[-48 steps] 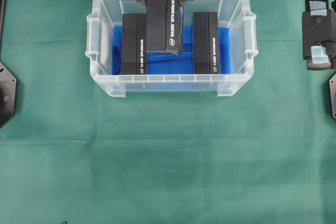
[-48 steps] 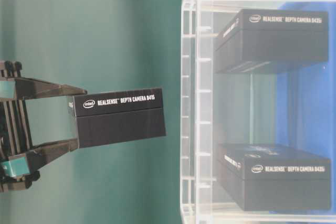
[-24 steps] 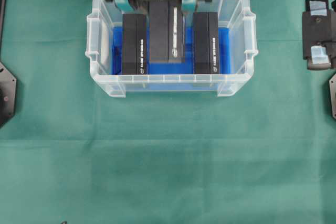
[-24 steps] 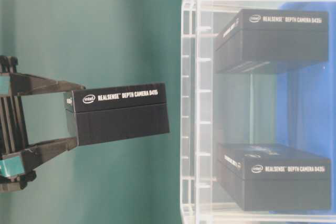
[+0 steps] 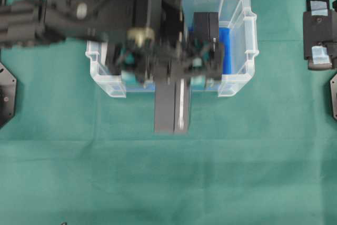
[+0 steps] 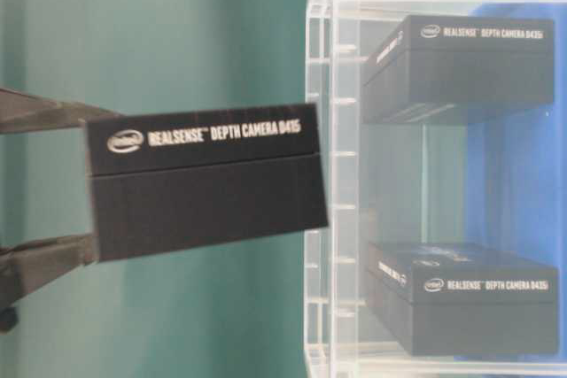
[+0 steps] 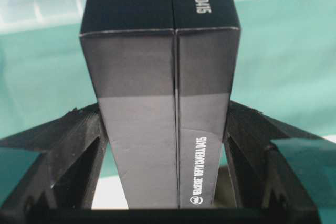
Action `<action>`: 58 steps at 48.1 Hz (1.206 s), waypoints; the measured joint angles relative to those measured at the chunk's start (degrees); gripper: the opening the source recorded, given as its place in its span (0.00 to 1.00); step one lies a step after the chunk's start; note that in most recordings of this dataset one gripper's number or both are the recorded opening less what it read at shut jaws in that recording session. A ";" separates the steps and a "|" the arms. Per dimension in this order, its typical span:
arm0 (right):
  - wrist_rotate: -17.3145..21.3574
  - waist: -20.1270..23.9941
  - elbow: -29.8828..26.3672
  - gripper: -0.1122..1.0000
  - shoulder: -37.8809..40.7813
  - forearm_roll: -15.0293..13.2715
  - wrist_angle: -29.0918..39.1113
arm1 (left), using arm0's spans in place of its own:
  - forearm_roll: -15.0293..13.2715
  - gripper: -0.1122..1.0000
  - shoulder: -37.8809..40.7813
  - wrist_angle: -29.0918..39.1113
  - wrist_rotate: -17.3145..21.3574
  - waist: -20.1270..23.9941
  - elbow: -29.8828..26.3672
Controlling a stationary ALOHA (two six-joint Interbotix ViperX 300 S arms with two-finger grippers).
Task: Take the box out of the case with the left arm.
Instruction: 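Carry the box forward out of the case and lower it onto the table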
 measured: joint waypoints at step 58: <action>0.00 0.09 0.09 0.10 -0.09 0.09 0.18 | 0.44 0.64 -2.11 -26.72 -9.93 -8.53 28.48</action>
